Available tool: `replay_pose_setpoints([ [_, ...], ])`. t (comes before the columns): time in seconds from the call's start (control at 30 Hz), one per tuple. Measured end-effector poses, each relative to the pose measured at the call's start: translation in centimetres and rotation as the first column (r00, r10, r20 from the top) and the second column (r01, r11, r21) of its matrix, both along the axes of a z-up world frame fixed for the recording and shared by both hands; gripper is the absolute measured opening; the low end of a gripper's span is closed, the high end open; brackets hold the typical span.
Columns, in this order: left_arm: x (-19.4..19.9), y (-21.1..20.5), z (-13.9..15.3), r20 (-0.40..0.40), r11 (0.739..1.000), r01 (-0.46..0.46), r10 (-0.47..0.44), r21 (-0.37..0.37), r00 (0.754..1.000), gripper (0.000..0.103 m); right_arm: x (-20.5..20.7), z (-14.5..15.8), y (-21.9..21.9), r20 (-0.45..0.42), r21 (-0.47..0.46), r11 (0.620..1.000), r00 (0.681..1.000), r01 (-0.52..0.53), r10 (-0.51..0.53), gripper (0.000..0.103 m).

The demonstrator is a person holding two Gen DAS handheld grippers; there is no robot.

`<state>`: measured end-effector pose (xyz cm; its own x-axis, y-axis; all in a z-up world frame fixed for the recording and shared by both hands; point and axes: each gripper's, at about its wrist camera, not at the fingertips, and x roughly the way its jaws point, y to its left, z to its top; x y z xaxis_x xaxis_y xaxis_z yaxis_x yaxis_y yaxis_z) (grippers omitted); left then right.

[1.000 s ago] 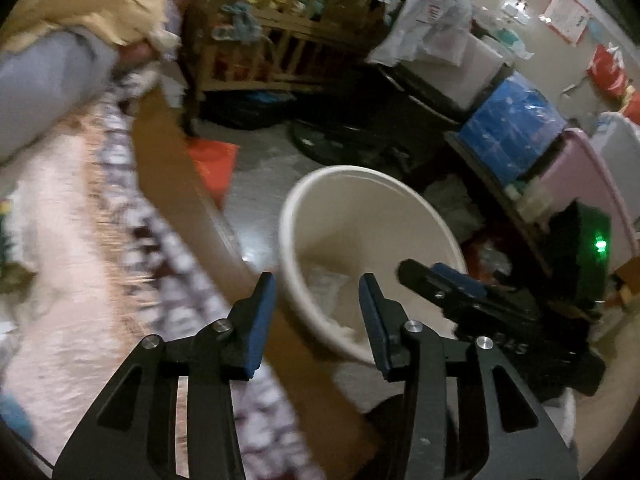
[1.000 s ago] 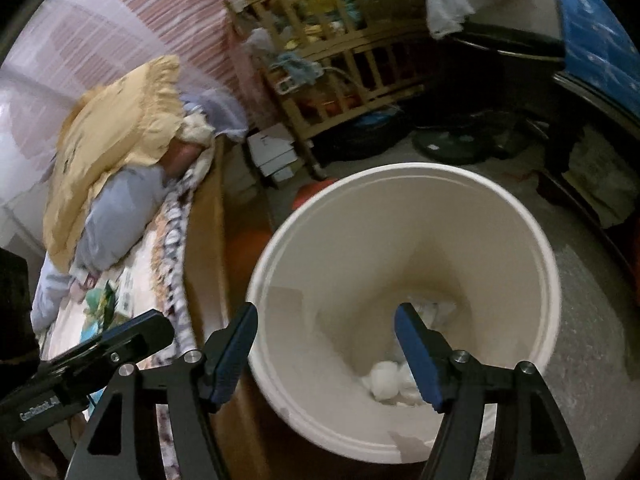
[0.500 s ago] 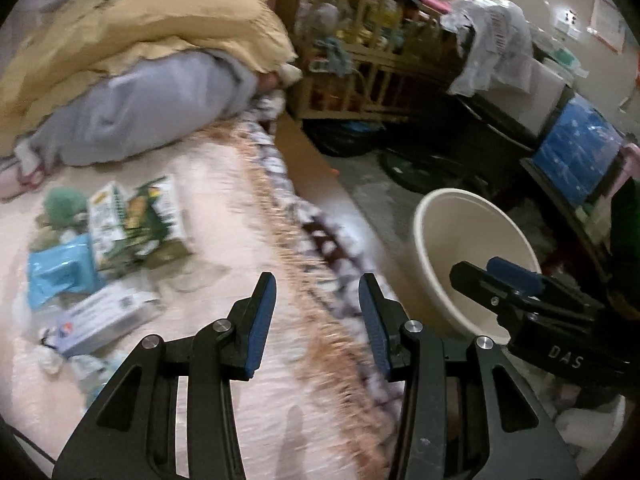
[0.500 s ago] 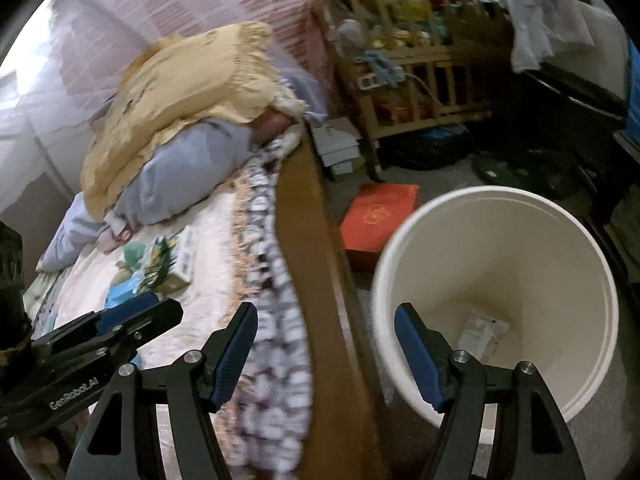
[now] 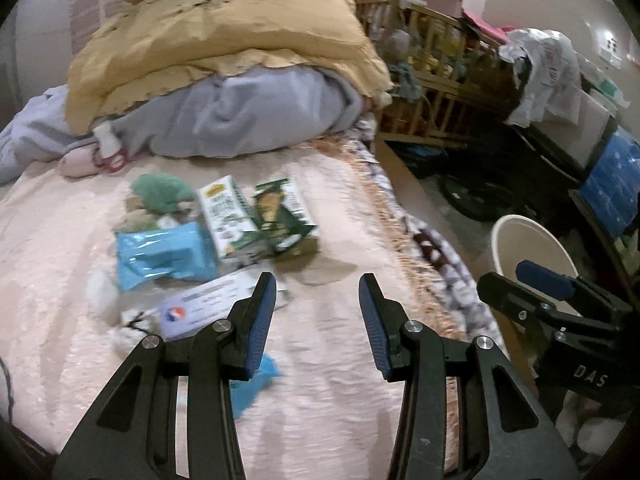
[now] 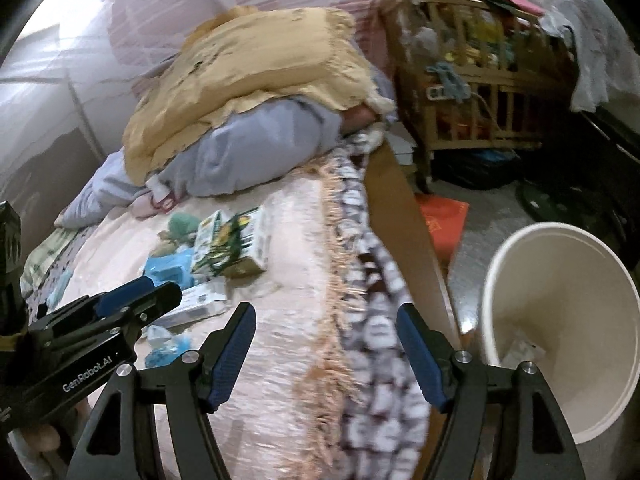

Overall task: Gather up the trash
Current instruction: 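Move both open tools back over the trash on the bed, then grasp the blue milk-candy packet with the right tool while the left grasps the tied white bag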

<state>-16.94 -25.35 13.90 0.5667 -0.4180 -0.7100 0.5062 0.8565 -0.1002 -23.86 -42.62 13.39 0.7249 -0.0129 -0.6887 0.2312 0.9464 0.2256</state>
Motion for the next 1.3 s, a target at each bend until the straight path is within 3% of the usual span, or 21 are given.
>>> replay_pose_setpoints([
  [0.4,1.5,6.3,-0.2,-0.018,0.996,-0.089,0.089,0.006,0.996,0.041,2.5,0.5,4.9,-0.002,-0.033,0.994,0.994,-0.105,0.105,0.075],
  [0.87,3.9,16.3,-1.4,-0.072,0.981,-0.196,0.196,0.016,0.978,0.041,5.4,-2.5,9.6,-0.078,0.02,0.965,0.962,-0.262,0.263,0.075],
  [1.0,4.2,16.9,-2.0,-0.096,0.98,-0.2,0.2,0.01,0.975,0.041,6.2,-4.1,12.1,-0.107,0.066,0.933,0.927,-0.353,0.358,0.075],
  [1.3,5.4,17.7,-3.6,-0.157,0.98,-0.201,0.199,0.003,0.967,0.042,8.9,-8.4,17.3,-0.184,0.065,0.87,0.851,-0.489,0.492,0.075],
])
